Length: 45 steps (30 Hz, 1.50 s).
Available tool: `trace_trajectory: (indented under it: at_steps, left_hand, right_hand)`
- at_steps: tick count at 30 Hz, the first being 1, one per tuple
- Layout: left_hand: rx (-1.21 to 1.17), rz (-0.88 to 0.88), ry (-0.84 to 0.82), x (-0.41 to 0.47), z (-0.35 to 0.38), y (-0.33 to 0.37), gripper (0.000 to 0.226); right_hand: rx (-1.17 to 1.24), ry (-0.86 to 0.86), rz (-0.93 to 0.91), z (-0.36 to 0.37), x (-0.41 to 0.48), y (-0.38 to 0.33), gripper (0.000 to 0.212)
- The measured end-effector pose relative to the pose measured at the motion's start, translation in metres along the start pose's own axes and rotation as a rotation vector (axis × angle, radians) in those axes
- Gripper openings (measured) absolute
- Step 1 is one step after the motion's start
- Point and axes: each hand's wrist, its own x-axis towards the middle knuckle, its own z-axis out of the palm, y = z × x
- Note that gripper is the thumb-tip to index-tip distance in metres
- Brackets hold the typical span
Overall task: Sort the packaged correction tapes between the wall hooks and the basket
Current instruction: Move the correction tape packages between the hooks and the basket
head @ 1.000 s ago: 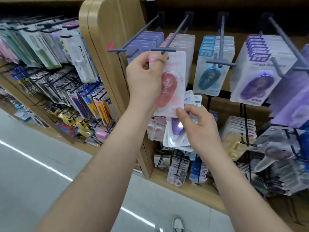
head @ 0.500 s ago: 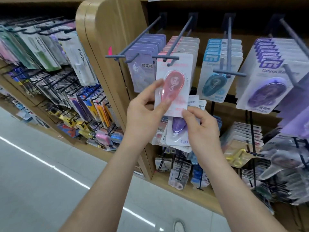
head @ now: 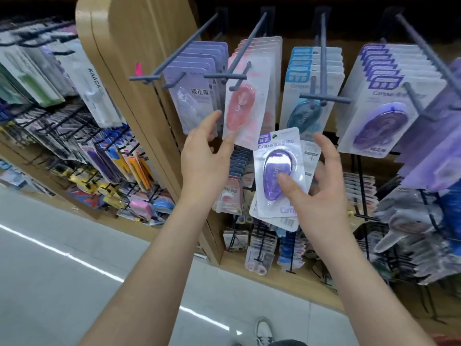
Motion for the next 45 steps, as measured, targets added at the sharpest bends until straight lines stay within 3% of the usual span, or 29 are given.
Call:
trace_trajectory:
  at_steps: [3,7,9,12,14,19,25,27,30,33,34,37,39,40,42,45]
  left_hand:
    - [-0.037,0.002,0.025,-0.019,-0.003,-0.005,0.032]
    - [-0.411,-0.234,-0.262,-0.041,0.003,0.007,0.024]
    - [-0.601,-0.339,-0.315,-0.044,0.007,0.013,0.026]
    - [-0.759,-0.411,-0.269,-0.043,0.011,0.017,0.026]
    - [-0.733,-0.424,-0.227,-0.043,0.012,0.017,0.021]
    - [-0.734,-0.428,-0.072,-0.045,0.003,0.015,0.017]
    - [-0.625,-0.284,-0.109,-0.042,-0.024,0.008,0.008]
    - [-0.446,-0.137,-0.229,-0.041,-0.035,0.002,0.023]
    - [-0.220,0.046,-0.500,-0.041,-0.034,0.008,0.050]
    - [-0.032,0.136,-0.640,-0.041,-0.022,0.017,0.034]
    - [-0.008,0.128,-0.644,-0.041,-0.020,0.020,0.023]
    - [0.086,0.066,-0.642,-0.039,-0.017,0.020,0.010]
    - [0.233,0.099,-0.661,-0.036,-0.016,0.021,0.009]
    - [0.334,0.134,-0.656,-0.035,-0.015,0.022,0.009]
    - [0.501,0.202,-0.610,-0.033,-0.011,0.025,0.011]
    - [0.402,0.193,-0.529,-0.033,-0.002,0.029,0.013]
  right_hand:
    - [0.085,-0.019,0.008,-0.004,-0.004,-0.002,0.074]
    - [0.163,-0.098,0.008,-0.007,-0.006,-0.004,0.075]
    - [0.150,-0.160,0.007,-0.009,-0.007,-0.003,0.073]
    - [0.125,-0.221,0.020,-0.011,-0.008,-0.003,0.045]
    - [0.141,-0.224,0.061,-0.013,-0.007,-0.002,0.025]
    - [0.156,-0.109,0.112,-0.022,-0.002,-0.004,0.039]
    - [0.076,-0.006,0.129,-0.031,0.002,-0.004,0.033]
    - [0.063,-0.002,0.147,-0.034,0.002,-0.003,0.034]
    - [0.196,-0.177,0.304,-0.034,0.001,-0.008,0.030]
    - [0.376,-0.411,0.439,-0.034,0.000,-0.010,0.016]
    - [0.424,-0.464,0.480,-0.036,-0.001,-0.008,0.026]
    - [0.501,-0.630,0.566,-0.042,0.000,0.002,0.082]
    - [0.462,-0.730,0.567,-0.052,0.001,0.008,0.099]
    - [0.384,-0.759,0.539,-0.057,0.001,0.008,0.096]
    - [0.104,-0.759,0.410,-0.061,0.001,0.002,0.069]
    - [-0.138,-0.571,0.203,-0.063,0.000,-0.001,0.027]
